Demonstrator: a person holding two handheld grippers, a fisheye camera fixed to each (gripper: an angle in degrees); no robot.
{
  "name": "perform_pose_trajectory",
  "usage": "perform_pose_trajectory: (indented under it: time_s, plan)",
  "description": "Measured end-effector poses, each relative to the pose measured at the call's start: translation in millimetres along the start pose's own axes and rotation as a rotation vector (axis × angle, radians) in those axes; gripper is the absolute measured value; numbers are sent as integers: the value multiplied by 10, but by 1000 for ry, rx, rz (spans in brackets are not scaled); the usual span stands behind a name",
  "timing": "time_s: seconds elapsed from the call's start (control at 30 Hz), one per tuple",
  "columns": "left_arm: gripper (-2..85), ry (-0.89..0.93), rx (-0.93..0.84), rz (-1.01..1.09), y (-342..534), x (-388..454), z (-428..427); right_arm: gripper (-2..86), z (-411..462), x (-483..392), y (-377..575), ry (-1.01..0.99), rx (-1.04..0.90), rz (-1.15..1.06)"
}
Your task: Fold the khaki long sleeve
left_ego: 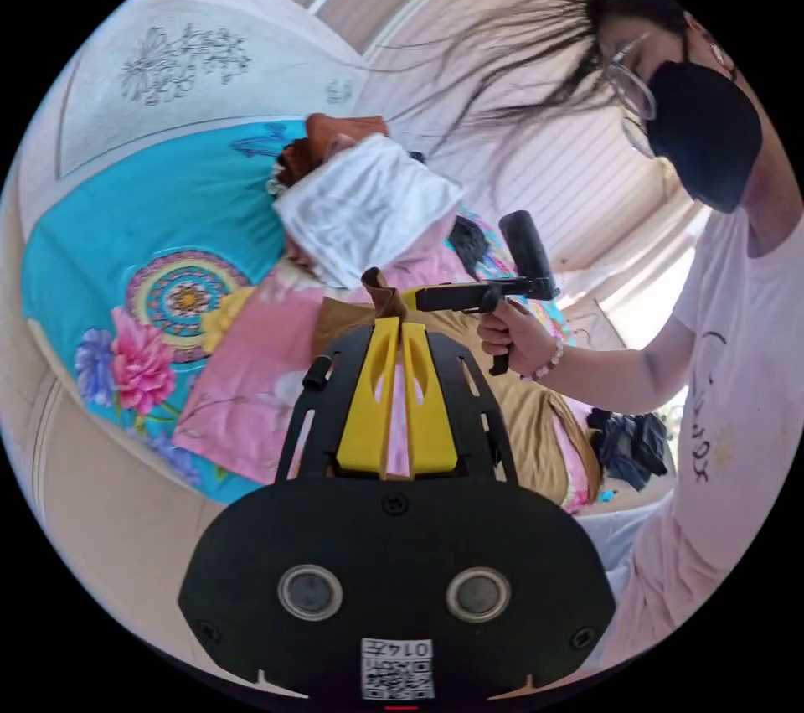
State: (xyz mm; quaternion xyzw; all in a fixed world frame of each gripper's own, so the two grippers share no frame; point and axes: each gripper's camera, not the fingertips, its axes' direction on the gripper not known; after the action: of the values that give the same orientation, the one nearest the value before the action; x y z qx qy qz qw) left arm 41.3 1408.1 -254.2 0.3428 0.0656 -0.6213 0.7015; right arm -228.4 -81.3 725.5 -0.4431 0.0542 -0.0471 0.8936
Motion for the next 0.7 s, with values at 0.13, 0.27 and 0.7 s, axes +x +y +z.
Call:
perform_pose_trajectory:
  time_s: [0.13,0.27,0.7]
  plan:
    - [-10,249,-70,164,-166,1098,704,-3,-820,322,1114,-10,120,155]
    - [-10,456,-117,307,-262,2136,1252,-3,-1767,480,2511,-10,281,309]
    - [-10,737,-607,634,540,5197,3018,-2,-2390,541,6447,57,402,743]
